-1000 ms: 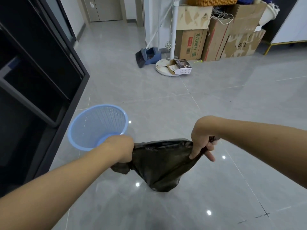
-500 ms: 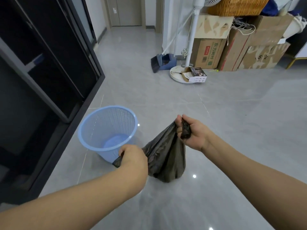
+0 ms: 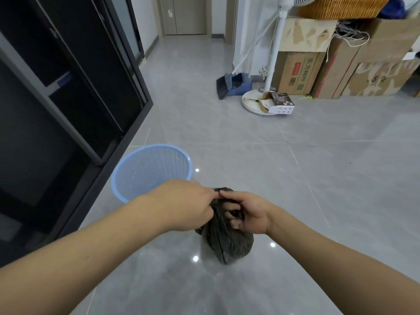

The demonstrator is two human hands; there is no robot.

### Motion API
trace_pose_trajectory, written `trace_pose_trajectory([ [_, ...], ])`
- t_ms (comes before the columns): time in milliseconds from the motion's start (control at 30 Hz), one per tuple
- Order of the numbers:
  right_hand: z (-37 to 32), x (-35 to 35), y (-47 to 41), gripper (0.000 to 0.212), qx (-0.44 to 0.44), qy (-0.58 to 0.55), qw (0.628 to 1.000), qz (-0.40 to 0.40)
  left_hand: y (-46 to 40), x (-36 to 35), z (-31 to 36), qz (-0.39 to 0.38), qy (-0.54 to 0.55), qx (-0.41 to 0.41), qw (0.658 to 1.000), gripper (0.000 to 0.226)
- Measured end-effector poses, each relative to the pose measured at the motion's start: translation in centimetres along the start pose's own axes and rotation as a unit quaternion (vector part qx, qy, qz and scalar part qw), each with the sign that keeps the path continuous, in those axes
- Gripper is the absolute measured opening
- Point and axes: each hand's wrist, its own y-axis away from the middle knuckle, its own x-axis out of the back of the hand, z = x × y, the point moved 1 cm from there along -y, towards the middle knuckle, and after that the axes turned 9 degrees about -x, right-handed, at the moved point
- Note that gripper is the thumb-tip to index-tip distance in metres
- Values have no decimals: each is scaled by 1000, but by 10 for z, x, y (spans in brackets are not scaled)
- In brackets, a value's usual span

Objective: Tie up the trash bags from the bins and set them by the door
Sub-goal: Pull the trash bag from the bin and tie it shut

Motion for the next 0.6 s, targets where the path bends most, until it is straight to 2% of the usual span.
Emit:
trace_pose_trajectory([
  [133,5,-7,0,13,-45,-20,995,-89,-5,1,-23,73,11,4,997,11],
  [233,6,-11,1,9,-43,-24,989,-136,-9,4,-32,95,87,6,992,6],
  [333,4,-17,5,7,-33,25,986,-159,-15,11,-32,96,153,15,983,5],
  [467,2,-23,9,13,-17,99,988,-121,-26,21,-33,40,251,36,967,11],
  [600,1,-34,11,16,2,244,969,-36,-36,31,-35,34,269,29,962,11],
])
